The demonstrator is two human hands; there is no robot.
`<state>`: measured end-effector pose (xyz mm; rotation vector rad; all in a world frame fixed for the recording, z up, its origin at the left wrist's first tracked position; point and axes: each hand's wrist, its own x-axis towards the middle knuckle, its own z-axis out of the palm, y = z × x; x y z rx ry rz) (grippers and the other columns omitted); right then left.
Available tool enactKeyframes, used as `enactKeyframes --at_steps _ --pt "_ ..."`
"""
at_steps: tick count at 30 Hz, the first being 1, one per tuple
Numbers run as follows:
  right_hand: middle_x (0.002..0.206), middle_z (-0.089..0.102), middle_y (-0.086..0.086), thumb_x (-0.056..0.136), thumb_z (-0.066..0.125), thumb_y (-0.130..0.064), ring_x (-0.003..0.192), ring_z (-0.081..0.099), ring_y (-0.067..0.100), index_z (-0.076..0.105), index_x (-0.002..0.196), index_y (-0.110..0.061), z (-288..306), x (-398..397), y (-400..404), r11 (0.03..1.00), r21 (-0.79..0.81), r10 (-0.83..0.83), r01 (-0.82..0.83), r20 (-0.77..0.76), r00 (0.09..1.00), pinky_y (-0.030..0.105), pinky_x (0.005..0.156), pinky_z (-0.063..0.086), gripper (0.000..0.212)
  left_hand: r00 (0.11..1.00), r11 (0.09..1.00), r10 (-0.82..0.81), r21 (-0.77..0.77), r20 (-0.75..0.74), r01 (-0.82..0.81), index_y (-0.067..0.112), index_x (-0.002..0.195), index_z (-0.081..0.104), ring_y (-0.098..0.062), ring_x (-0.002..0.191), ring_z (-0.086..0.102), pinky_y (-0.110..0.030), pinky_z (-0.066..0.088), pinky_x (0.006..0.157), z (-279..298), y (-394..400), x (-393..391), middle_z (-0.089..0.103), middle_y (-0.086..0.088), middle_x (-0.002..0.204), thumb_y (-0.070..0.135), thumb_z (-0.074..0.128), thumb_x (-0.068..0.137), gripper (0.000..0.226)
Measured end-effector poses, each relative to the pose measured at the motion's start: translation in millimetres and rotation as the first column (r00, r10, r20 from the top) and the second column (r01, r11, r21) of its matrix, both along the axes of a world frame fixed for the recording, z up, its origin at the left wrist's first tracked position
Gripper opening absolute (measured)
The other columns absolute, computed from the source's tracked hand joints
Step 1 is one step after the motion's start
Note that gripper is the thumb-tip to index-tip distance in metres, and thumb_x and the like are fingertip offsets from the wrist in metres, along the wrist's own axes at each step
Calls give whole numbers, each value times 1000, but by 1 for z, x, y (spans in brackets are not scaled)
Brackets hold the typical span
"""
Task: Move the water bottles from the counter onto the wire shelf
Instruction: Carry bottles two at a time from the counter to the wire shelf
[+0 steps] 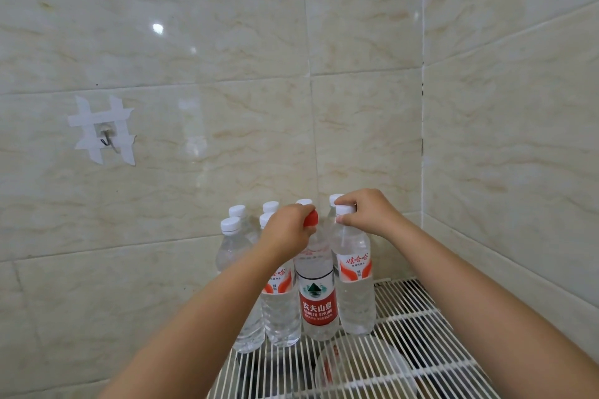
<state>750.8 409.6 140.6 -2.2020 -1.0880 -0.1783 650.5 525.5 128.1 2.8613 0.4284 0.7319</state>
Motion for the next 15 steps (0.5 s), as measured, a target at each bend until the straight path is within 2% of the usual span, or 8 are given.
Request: enactKeyframes --at_steps 3,6,8,12,15 --pt "136 52 12 85 61 -14 121 51 26 53 127 -10 -4 -3 -3 1000 15 -10 10 18 1000 29 96 43 43 1000 1000 21 1 -4 -21 1 114 55 -20 86 46 -35 45 84 -2 -3 1 51 -7 94 12 47 96 23" --pt "134 54 14 88 55 -12 118 52 27 53 126 -8 -7 -8 -4 1000 14 -11 11 52 999 31 94 44 39 1000 1000 21 -14 11 -21 2 120 52 -27 103 54 -34 44 89 -6 -8 -3 58 -12 113 12 47 95 27" --pt "131 55 15 88 53 -11 116 53 29 51 127 -8 -8 -11 -4 1000 2 -16 16 62 998 32 93 44 39 1000 1000 21 -20 17 -20 4 126 48 -26 112 52 -32 42 93 -8 -10 -7 56 -12 124 12 47 95 32" --pt "130 55 14 86 56 -15 113 55 30 46 131 -14 -6 -13 -5 997 -72 -38 42 62 997 35 89 47 47 1000 999 25 -37 -5 -25 8 137 37 -24 123 46 -31 39 100 -10 -14 -12 47 -9 137 13 48 95 44" --pt "130 54 16 89 55 -13 113 54 32 44 131 -13 -8 -13 -5 995 -94 -36 43 77 996 36 90 46 44 999 999 33 -35 -20 -33 9 140 33 -25 126 44 -33 39 102 -11 -17 -17 42 -9 141 12 48 95 47"
